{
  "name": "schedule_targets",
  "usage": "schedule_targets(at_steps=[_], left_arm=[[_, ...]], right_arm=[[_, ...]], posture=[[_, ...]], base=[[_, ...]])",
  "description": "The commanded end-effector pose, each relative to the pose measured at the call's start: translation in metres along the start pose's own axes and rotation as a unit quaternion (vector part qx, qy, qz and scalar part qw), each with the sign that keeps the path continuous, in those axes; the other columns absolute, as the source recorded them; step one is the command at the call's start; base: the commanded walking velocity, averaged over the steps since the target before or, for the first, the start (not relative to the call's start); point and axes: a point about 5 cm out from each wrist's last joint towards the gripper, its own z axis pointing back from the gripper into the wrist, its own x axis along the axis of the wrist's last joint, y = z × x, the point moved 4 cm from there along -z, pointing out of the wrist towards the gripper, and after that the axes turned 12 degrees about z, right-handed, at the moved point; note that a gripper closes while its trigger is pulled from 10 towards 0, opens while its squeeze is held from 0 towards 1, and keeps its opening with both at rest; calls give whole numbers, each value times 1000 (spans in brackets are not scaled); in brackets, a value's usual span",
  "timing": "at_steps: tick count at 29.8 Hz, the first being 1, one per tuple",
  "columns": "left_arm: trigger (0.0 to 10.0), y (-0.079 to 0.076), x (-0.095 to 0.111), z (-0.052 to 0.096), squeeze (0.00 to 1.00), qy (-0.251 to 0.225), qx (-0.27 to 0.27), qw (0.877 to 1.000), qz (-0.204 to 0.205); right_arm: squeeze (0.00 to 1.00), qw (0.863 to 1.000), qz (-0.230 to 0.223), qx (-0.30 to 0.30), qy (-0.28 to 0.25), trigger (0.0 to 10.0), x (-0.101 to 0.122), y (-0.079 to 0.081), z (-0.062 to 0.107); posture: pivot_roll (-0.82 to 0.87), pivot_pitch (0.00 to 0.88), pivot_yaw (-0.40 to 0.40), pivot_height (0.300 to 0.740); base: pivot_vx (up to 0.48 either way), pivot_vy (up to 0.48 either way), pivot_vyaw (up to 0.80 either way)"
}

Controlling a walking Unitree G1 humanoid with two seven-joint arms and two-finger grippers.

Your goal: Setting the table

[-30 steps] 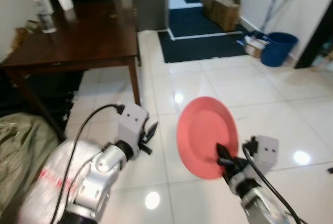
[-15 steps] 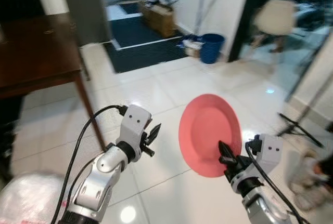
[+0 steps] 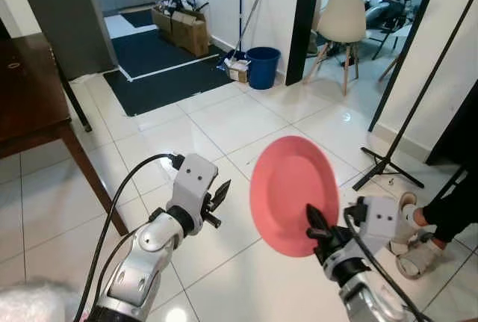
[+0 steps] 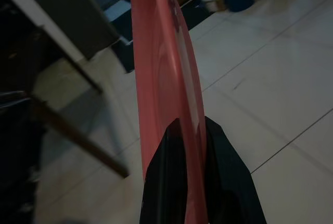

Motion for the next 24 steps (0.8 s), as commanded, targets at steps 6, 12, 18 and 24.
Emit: schedule_targets(at_steps=[6,12,18,24], left_arm=[[10000,2,-6,3,0,10,3,1000,-1],[10000,1,-6,2,0,7,1,1000,1],[10000,-1,-5,2,0,6,-2,1000,2],[10000,-2,-4,1,0,4,-5,1000,3]], right_arm=[[0,1000,3,-1,-10,10000,4,1,0],[0,1000,2,-3,-8,10000,3,0,1],[0,1000,4,-3,-5,10000,2,-1,1],[0,1000,4,-5,-5,10000,2,-1,1]], posture=[[-18,104,124,740],[-19,107,122,740],[-21,109,121,740],[-23,111,121,740]], base=[[480,0,0],[480,0,0],[480,0,0],[480,0,0]])
